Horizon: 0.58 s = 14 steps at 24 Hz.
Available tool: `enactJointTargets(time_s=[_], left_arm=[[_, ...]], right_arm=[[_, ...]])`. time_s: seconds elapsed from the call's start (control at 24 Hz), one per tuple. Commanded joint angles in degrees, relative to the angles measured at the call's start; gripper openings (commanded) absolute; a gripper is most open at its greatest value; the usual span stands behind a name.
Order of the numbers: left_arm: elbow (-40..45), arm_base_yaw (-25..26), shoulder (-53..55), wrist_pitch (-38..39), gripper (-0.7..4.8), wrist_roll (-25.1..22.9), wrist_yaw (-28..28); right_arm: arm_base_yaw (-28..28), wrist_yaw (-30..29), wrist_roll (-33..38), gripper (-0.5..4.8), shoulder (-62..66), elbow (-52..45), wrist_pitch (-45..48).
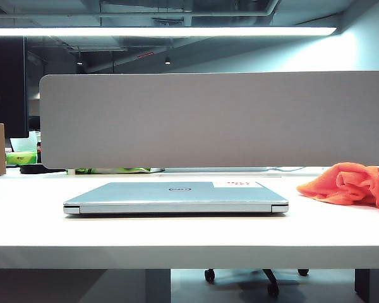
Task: Pick up the rag and use it to wipe the water off the lid of the laptop on the table.
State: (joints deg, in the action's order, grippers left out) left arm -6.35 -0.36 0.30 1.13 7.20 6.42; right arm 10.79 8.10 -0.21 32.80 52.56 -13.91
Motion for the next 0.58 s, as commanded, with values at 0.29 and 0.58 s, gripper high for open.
enactJointTargets(time_s=[0.29,0.58], left_arm=[[3.78,0.0,0.09,2.45,0.22,-1.2,-0.37],[3.69,-0.07,0.44,5.4,0.22,-1.2,0.2]], right_arm=[[0.09,0.76,1.95,-0.05,-24.04,-12.59,-10.54],[0.44,-5.7,5.11,-0.04,-32.46,-20.81,-9.55]])
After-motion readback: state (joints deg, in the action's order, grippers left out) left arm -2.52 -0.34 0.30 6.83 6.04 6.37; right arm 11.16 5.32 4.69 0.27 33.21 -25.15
